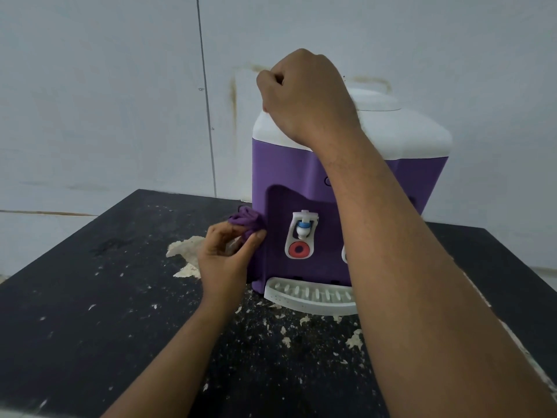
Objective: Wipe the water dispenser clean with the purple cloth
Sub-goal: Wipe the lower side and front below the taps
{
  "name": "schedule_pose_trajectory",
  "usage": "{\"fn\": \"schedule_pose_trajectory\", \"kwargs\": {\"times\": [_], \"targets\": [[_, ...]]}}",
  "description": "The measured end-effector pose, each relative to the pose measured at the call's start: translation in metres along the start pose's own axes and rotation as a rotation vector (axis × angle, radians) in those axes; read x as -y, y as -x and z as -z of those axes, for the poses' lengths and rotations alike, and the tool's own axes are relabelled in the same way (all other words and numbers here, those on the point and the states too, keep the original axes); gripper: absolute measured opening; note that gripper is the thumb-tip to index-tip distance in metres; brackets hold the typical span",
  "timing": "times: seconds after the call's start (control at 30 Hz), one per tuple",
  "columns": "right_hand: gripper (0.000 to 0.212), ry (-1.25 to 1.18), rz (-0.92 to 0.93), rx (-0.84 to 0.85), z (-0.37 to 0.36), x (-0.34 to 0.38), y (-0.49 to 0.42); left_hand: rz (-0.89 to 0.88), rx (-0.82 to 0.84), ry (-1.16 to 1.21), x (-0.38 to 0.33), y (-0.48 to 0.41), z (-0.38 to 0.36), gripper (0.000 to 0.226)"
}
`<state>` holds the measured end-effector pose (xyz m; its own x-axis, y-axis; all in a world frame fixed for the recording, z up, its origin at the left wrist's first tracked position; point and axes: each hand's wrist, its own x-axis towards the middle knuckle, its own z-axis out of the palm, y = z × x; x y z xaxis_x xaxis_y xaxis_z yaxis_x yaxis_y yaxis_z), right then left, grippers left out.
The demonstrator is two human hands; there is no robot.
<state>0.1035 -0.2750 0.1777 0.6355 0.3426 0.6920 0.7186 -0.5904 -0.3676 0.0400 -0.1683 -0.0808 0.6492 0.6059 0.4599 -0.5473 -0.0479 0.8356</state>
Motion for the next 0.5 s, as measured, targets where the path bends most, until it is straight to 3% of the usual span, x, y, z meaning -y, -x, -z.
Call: {"fn": "schedule_pose_trajectory", "kwargs": {"times": [0.1,0.3,0.4,0.5], "targets": [[0.031,0.005,-0.001,-0.004,0.000,0.000,0.000,-0.001,-0.068,0.025,-0.007,-0.003,-0.006,0.023],[0.039,0.005,-0.014,0.006,0.000,0.000,0.001,-0.488,-0.051,-0.418,-0.025,-0.020,-0.018,0.022],[0.036,0.011,-0.013,0.003,0.001,0.000,0.001,-0.414,0.004,-0.440,0.002,-0.003,-0.004,0.023],[0.032,0.017,0.002,0.006,0.001,0.000,0.002,-0.090,0.044,-0.224,0.032,0.017,0.017,0.019]]}}
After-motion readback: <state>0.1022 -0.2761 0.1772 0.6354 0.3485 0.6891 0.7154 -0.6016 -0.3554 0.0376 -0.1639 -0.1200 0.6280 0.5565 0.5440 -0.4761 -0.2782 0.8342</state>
